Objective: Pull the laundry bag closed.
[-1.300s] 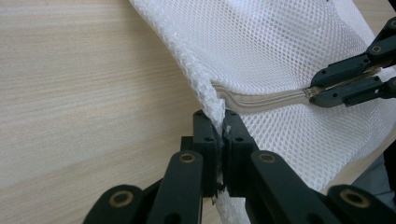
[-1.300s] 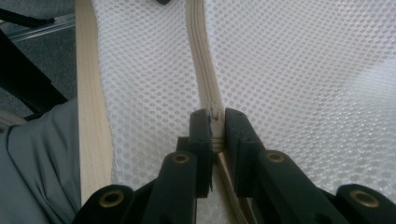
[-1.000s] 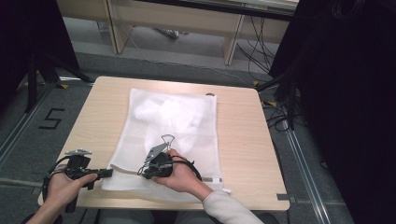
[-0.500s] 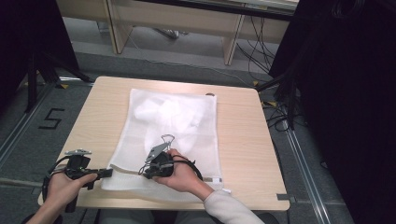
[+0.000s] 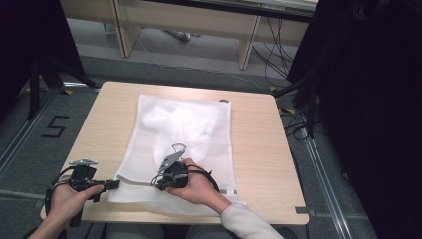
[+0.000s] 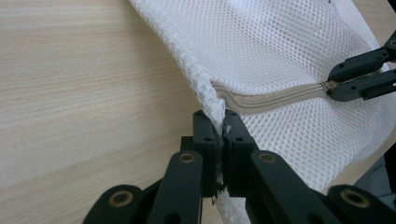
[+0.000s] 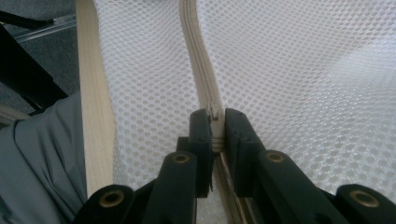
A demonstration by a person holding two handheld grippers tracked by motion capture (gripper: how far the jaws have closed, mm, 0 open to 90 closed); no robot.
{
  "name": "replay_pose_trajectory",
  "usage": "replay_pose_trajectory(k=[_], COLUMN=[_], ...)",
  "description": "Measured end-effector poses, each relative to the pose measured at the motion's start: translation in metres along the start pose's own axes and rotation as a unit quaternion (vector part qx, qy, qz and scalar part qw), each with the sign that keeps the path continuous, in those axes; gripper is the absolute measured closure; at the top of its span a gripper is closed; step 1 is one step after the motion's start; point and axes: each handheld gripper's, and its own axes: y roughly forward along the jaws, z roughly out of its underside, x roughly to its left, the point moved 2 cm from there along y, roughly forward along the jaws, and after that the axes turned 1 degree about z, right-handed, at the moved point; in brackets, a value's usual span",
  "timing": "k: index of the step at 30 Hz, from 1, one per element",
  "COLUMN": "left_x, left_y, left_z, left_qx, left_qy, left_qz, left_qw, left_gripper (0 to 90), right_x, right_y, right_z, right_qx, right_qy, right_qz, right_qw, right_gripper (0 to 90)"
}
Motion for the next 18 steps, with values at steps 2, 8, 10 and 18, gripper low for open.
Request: replay_pose_trajectory(k=[2,8,10,18], left_x=[0.0,0.0004,0.0006,0.0005], left_y=[0.0001,0.0,0.0,0.0002], left_z=[0.0,0.0,0.0,0.0001], left_qx=[0.0,0.0,0.001,0.001], left_qy=[-0.001,-0.001,-0.001,-0.001], left_qz=[0.0,-0.001,-0.001,-0.003], left_qw=[1.0,1.0,1.0,1.0], left_gripper=[85.4,85.4,85.4,85.4], right_x=[0.0001,-0.0004,-0.0013,-0.0029], right_y=[-0.0011,-0.0046,-0.0052,-0.0098], right_z=[0.001,0.0021,0.003,0.0076], right_qx=[0.0,0.001,-0.002,0.0], right_qy=[-0.001,0.002,0.003,0.006], right_qz=[0.001,0.003,0.003,0.004], right_qw=[1.0,1.0,1.0,1.0], right_gripper=[82.5,82.6,82.5,82.5])
